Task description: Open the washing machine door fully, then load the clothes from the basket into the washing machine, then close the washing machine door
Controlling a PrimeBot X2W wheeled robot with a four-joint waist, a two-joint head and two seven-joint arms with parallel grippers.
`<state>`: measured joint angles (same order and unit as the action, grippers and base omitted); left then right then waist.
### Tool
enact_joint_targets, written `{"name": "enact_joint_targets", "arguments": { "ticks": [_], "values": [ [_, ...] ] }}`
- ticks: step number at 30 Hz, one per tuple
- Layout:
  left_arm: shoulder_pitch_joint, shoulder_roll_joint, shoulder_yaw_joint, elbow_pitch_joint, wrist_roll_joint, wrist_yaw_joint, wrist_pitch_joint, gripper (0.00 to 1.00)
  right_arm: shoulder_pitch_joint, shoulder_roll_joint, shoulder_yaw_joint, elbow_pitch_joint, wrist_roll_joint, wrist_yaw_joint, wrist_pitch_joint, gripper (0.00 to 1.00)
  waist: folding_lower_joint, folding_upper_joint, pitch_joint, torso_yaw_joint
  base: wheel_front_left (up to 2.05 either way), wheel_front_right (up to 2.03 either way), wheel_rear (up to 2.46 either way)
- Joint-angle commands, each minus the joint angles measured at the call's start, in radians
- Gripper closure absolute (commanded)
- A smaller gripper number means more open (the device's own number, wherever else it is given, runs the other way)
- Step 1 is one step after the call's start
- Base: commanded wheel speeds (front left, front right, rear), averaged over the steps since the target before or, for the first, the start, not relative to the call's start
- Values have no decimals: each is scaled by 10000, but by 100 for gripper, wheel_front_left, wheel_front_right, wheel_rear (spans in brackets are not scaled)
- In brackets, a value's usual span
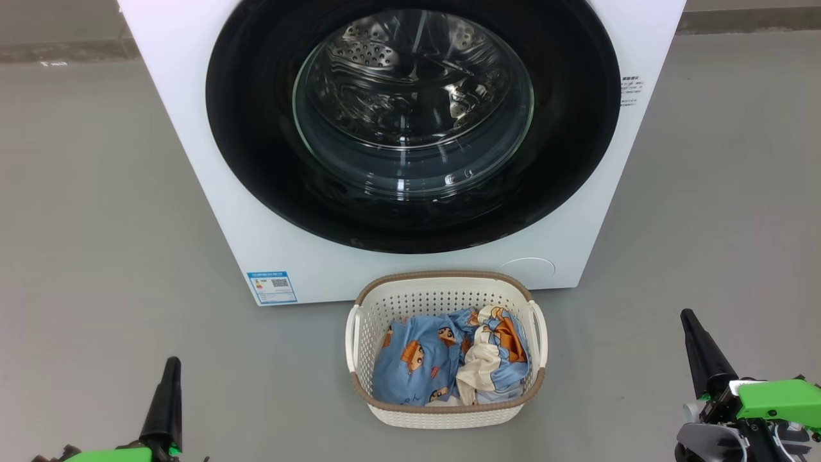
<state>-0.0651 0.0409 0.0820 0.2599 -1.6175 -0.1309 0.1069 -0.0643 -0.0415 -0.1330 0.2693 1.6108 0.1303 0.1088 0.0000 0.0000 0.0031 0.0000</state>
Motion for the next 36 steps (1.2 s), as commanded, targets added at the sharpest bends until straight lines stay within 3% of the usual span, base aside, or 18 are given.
{"name": "enact_joint_targets", "arguments": {
  "ticks": [1, 19, 20, 31, 36],
  "values": [
    [-430, 93, 327, -149, 97, 2, 70, 100, -437, -87, 181, -245, -32, 4, 53, 100, 0, 0, 0, 0, 0, 0, 0],
    [-430, 93, 325, -150, 94, 2, 68, 100, -437, -87, 182, -245, -30, 4, 52, 100, 0, 0, 0, 0, 0, 0, 0],
    [0, 0, 2, 0, 0, 0, 0, 0, 0, 0, 0, 0, 0, 0, 0, 0, 0, 0, 0, 0, 0, 0, 0],
    [232, -80, -203, 230, 176, 0, -223, 0, 325, 103, 77, 303, -137, 2, -205, 0, 22, 0, -18, 20, 0, 0, 0],
    [234, -26, -305, 105, 450, 0, -370, 0, 372, 57, 120, 248, -380, 2, -361, 0, 1, 0, -3, 44, 0, 0, 0]
  ]
}}
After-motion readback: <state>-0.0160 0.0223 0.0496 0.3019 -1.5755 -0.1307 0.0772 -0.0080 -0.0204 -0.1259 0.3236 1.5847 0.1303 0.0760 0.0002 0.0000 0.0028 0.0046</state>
